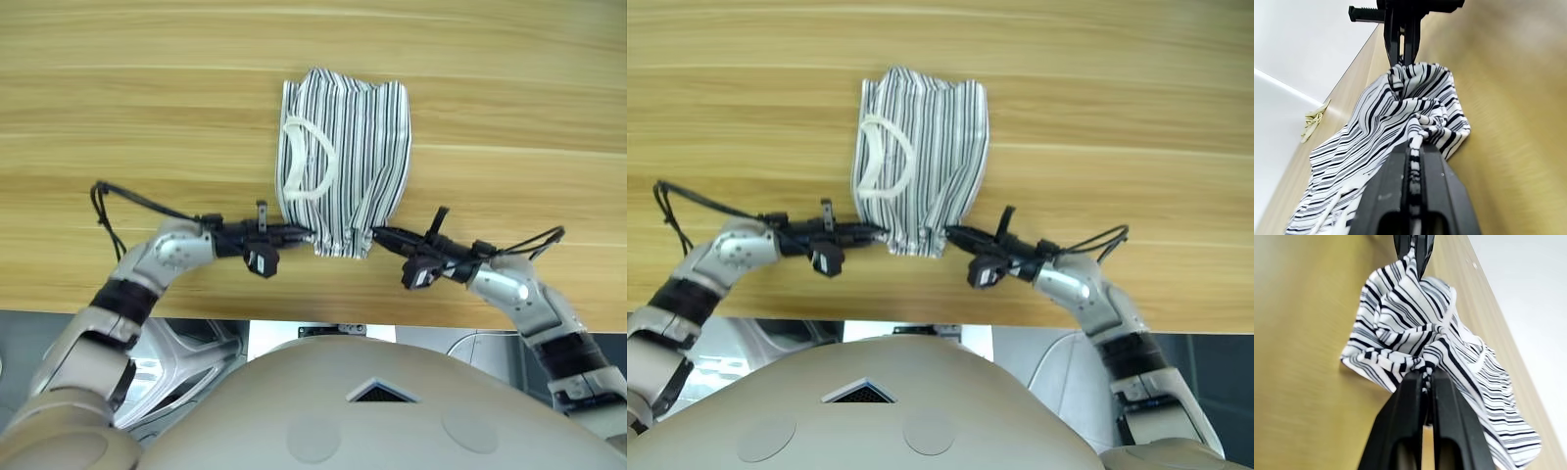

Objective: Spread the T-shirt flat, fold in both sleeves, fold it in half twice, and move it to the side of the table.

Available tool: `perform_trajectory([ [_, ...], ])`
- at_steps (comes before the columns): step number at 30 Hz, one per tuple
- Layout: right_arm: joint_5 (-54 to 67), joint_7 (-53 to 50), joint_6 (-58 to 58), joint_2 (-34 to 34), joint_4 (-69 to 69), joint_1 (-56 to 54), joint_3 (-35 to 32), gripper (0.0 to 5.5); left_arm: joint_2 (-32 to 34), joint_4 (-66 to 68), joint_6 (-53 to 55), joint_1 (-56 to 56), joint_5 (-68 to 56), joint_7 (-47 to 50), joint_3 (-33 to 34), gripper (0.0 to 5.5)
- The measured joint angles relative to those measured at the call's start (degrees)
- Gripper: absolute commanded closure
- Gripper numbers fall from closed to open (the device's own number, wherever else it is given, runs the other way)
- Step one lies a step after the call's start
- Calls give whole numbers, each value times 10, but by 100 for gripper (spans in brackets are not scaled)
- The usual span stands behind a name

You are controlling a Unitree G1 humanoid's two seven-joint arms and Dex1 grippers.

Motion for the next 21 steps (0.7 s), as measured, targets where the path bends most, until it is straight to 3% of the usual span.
perform_trajectory([
  [4, 66, 9, -2, -46, -37, 80, -38, 545, 47, -113, 38, 165, -53, 27, 45, 544],
  [11, 120, 17, -13, -81, -75, 184, -81, 545, 60, -192, 69, 303, -71, 62, 123, 544],
  [16, 197, 45, 5, -70, -94, 123, -75, 545, 38, -187, 100, 235, -135, 54, 145, 544],
  [21, 256, 65, 49, -8, -85, 25, -49, 545, -26, -135, 151, 142, -152, 39, 140, 544],
])
